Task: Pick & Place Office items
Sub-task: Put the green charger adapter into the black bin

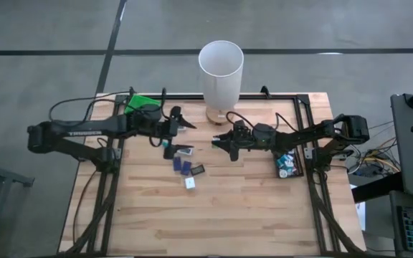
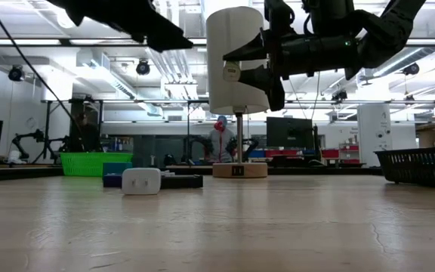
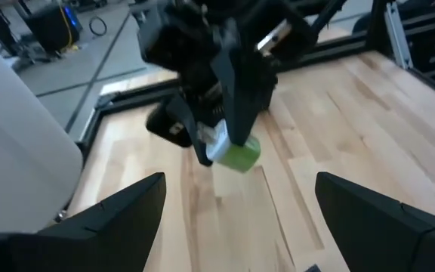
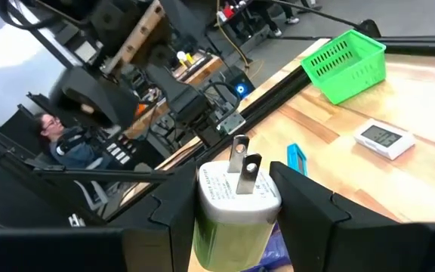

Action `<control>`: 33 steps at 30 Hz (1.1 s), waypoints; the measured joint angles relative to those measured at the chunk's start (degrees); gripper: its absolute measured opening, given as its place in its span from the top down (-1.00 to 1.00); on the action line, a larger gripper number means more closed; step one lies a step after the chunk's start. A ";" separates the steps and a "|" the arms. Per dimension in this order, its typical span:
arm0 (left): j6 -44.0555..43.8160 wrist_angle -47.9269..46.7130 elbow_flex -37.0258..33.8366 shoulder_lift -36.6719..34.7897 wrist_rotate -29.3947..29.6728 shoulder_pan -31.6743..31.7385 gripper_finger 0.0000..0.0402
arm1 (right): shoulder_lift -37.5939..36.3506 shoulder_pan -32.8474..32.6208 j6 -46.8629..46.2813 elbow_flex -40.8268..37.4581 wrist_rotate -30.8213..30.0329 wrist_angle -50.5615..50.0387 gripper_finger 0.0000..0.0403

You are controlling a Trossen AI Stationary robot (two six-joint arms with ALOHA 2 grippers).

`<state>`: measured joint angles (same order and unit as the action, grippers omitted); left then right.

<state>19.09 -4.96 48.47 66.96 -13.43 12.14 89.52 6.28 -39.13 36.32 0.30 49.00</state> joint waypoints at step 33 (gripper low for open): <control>0.00 0.14 0.00 -2.67 0.00 -0.04 -0.72 | -16.74 -0.02 -2.27 16.60 -0.66 -68.75 0.28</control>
<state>19.09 -4.82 48.47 64.29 -13.43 12.10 72.78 6.26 -41.41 52.92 -0.36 -19.75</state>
